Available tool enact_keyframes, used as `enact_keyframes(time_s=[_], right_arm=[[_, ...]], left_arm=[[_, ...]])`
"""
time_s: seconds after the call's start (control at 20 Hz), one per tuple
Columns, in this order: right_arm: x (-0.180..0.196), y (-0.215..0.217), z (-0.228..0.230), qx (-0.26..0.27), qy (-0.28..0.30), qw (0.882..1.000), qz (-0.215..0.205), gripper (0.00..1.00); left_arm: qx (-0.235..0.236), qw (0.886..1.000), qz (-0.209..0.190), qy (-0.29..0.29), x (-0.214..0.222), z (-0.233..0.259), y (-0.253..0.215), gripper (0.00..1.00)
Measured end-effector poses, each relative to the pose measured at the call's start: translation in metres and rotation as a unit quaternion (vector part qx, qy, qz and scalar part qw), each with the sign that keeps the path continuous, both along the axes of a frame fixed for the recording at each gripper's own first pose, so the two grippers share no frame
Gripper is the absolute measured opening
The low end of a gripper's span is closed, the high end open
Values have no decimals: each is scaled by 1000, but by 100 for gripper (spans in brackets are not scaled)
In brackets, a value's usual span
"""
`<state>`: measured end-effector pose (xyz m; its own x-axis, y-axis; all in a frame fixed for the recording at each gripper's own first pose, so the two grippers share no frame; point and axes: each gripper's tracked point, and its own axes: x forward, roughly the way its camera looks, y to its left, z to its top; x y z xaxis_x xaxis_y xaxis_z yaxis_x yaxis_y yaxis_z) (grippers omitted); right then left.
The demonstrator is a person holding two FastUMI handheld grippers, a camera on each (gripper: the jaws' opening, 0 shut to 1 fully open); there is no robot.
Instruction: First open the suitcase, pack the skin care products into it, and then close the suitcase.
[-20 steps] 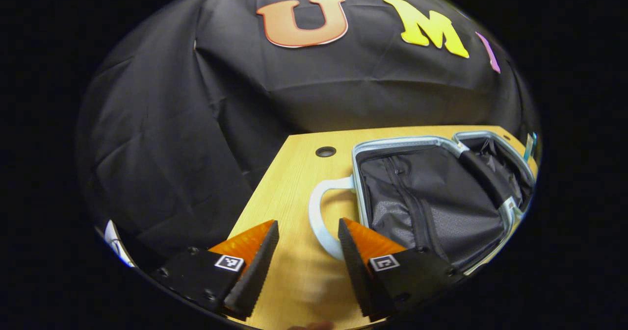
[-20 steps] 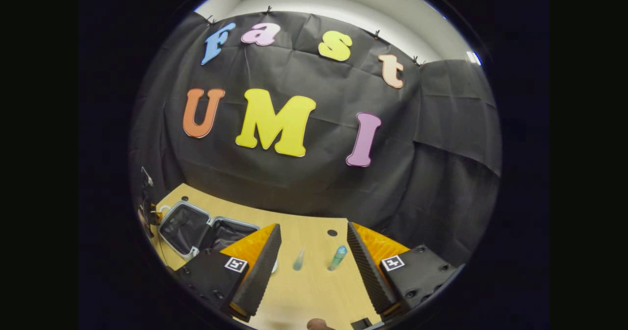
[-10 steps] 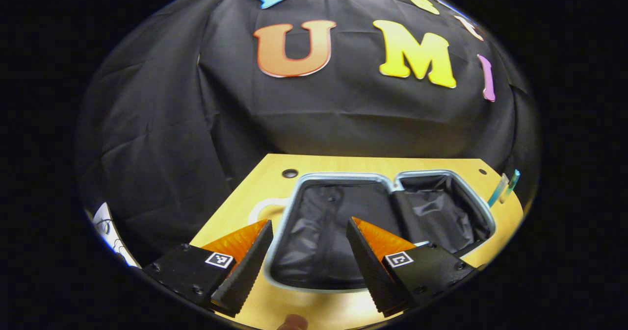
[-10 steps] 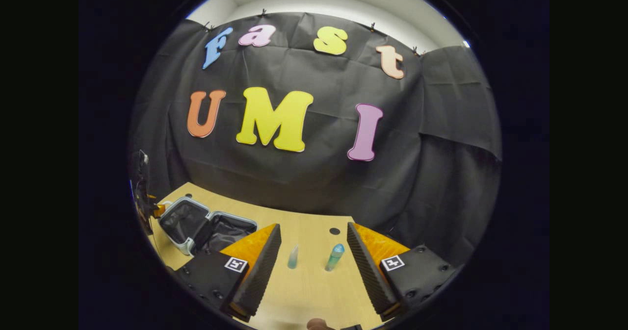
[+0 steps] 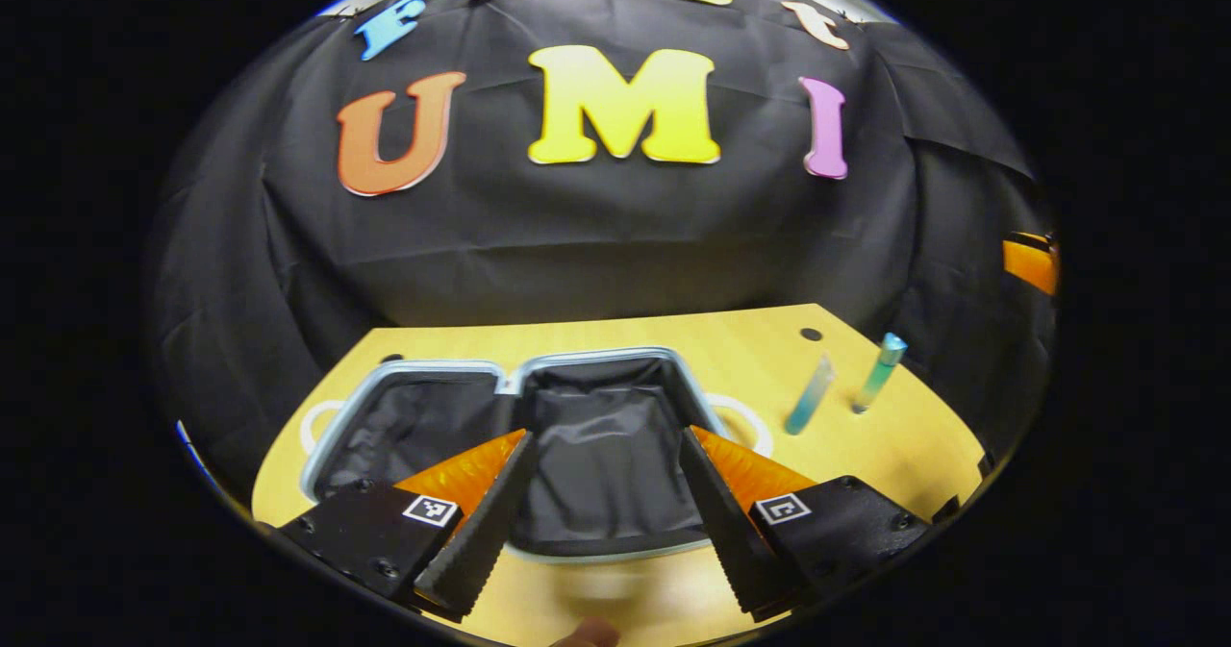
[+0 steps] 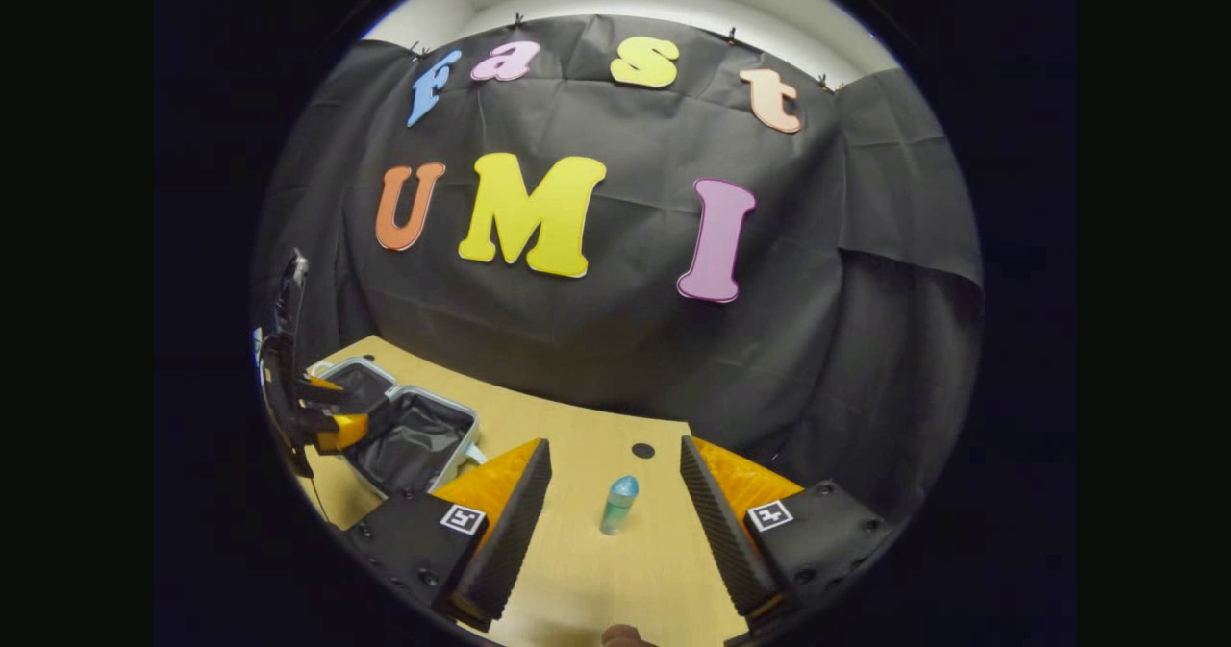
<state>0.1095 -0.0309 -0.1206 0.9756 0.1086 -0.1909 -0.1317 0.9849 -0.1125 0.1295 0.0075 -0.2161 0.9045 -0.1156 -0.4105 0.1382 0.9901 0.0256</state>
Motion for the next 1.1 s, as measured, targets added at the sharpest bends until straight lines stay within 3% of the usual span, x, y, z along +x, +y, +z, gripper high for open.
enact_keyframes(time_s=[0.25, 0.45, 0.75, 0.9, 1.1], right_arm=[[21, -47, -25, 3, 23, 1000, 6, 80], [29, -83, -48, -3, 42, 999, 0, 80], [29, -125, -85, -21, 81, 996, -18, 80], [28, -139, -102, -29, 103, 994, -25, 80], [29, -149, -117, -38, 117, 992, -33, 80]], left_arm=[[5, 999, -48, 22, 14, -22, -107, 96], [0, 997, -67, 38, 33, -44, -158, 96], [-12, 993, -69, 95, 67, -112, -198, 96], [10, 993, -60, 97, 90, -130, -203, 100], [14, 995, -55, 87, 110, -138, -207, 93]])
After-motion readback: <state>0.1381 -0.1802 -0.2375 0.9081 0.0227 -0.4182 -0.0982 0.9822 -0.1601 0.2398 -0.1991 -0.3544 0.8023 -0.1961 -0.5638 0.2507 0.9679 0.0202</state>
